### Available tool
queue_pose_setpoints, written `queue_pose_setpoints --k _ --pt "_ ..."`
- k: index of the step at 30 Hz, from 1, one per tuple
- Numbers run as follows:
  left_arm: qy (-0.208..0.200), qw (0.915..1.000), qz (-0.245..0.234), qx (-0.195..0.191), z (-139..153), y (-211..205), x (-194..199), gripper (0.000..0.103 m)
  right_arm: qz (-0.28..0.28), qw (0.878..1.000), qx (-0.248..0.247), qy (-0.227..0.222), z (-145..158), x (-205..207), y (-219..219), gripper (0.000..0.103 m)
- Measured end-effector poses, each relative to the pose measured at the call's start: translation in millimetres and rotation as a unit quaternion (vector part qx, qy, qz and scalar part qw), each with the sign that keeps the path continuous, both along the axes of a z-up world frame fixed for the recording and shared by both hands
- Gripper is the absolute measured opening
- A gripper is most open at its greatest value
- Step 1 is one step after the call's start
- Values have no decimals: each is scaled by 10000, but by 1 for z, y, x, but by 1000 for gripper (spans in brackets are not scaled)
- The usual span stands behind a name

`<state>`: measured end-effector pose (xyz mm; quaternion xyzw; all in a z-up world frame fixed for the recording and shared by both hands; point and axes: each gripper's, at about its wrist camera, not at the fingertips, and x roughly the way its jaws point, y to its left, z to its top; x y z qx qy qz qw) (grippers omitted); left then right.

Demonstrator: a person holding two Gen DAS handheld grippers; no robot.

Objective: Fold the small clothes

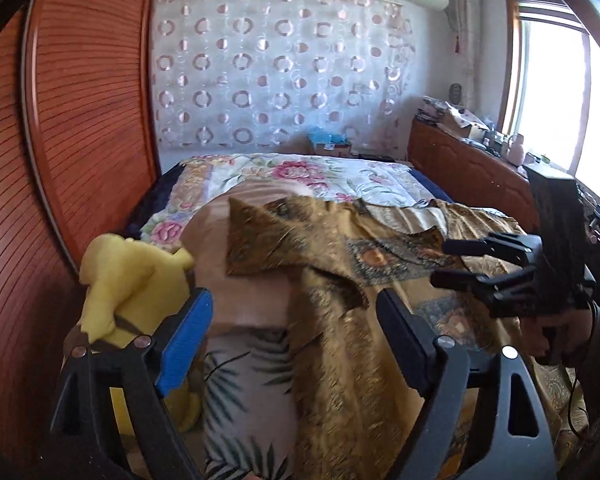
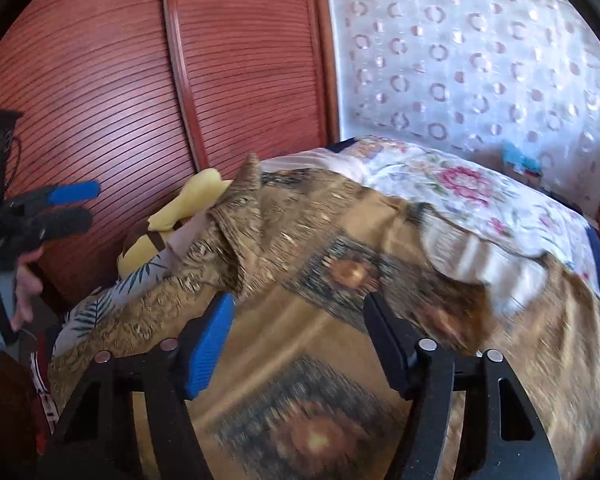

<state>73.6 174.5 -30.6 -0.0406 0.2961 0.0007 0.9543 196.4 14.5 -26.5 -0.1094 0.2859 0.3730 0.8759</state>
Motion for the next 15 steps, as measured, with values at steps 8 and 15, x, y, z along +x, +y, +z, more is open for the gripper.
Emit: queue_pose_setpoints --k 8,15 --pt "129 9995 257 -150 -22 23 -16 84 441 9985 -309 17 -6 40 73 59" --pt "138 9996 215 -147 -33 24 -29 84 311 9930 -1140 0 -19 62 129 51"
